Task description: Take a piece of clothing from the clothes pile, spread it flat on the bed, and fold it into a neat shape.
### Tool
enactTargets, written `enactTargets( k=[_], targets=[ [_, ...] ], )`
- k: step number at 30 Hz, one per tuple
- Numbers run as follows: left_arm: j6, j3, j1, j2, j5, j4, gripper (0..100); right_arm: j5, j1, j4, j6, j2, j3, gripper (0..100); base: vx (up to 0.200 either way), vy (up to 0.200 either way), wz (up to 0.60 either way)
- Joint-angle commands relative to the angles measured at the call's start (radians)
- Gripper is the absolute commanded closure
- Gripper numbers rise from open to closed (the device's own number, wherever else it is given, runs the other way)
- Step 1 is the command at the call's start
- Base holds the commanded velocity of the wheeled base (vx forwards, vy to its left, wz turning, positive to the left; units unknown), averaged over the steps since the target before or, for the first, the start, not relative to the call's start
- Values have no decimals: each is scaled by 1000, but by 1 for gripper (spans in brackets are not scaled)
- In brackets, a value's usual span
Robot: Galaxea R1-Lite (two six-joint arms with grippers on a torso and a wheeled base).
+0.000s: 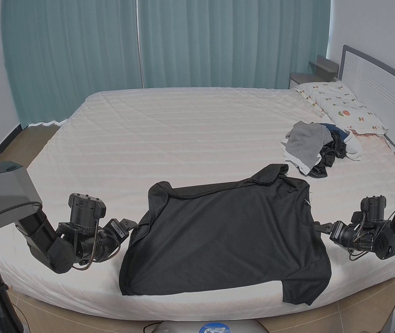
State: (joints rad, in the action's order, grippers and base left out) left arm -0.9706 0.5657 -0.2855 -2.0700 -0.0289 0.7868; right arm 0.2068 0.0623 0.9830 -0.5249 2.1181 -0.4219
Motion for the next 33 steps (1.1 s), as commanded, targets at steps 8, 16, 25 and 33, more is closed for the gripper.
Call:
enactTargets(
  k=[8, 16, 25, 33],
  targets=[
    [-22, 28, 2, -15, 0, 0, 0, -1, -19, 2, -3, 3, 2, 0, 0, -200, 0],
    [-20, 29, 3, -16, -3, 2, 0, -3, -19, 2, -3, 6, 2, 0, 0, -175, 0],
    [-88, 46, 29, 5, 0, 3, 0, -3, -21, 2, -3, 6, 3, 0, 22, -22, 0],
    [-83, 69, 39, -4, -2, 3, 0, -4, -35, 2, -4, 6, 11, 0, 200, -125, 0]
  ],
)
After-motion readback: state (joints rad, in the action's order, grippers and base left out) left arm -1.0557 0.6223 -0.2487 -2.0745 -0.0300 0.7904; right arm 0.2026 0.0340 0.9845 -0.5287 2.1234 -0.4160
